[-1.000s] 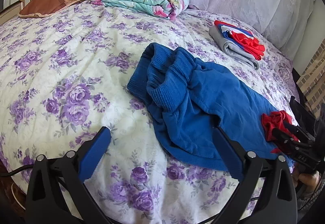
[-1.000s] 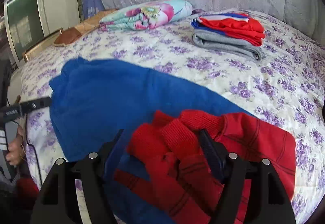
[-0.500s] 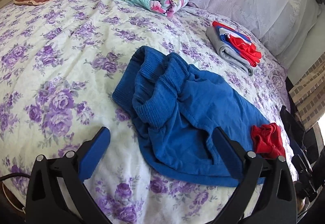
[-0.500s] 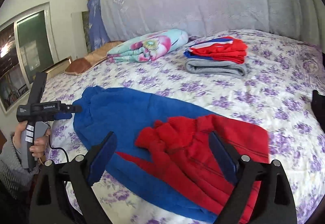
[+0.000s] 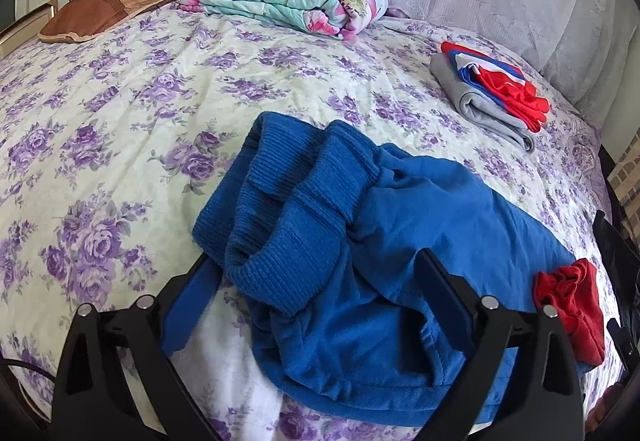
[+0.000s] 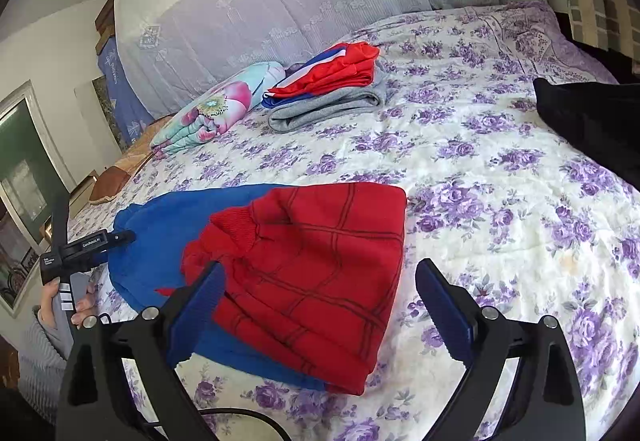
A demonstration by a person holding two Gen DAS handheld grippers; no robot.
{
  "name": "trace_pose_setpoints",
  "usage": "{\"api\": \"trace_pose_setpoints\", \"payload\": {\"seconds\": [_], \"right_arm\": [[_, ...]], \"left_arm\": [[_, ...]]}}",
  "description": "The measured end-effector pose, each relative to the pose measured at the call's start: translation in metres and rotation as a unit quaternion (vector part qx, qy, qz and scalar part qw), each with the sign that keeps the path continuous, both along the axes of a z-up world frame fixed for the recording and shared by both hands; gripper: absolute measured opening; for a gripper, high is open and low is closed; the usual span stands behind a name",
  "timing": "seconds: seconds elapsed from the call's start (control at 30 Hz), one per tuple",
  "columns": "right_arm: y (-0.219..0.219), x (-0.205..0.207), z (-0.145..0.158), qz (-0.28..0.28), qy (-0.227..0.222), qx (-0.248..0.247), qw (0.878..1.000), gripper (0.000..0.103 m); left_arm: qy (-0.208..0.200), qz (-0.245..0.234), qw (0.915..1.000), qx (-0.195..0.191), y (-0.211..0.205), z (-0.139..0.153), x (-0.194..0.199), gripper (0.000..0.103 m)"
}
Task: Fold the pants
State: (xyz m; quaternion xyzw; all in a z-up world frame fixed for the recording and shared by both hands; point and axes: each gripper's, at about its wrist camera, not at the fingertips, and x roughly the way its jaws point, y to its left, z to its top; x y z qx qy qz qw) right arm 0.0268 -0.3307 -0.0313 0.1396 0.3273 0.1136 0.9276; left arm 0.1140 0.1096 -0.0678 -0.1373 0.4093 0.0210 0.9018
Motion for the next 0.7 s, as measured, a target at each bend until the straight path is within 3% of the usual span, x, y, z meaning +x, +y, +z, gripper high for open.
{"api": "trace_pose_setpoints", "payload": {"seconds": [0.17,0.3,0.53,0.7], "right_arm": [[-0.006,-0.001,-0.007,-0.001,0.001,0.009,1.000,0.096],[-0.015,-0.003,-0.009,-0.011,0.000,0.021,1.000,0.096],[-0.024,-0.008,-0.010,-0.018,-0.005,0.032,0.999,0.096],[-0.032,-0.011,-0.008,-0.029,-0.010,0.039,0.999,0.096]], "left_arm": [[0.001,0.006,1.0000,0.002,0.000,0.005,-0.004,0.067],[-0.019,-0.008,0.9998,0.003,-0.004,0.017,-0.010,0.036],[-0.044,-0.016,0.9987,0.018,-0.017,0.036,-0.018,0.028],[-0.078,-0.043,0.9957,0.025,-0.033,0.067,-0.029,0.026]]}}
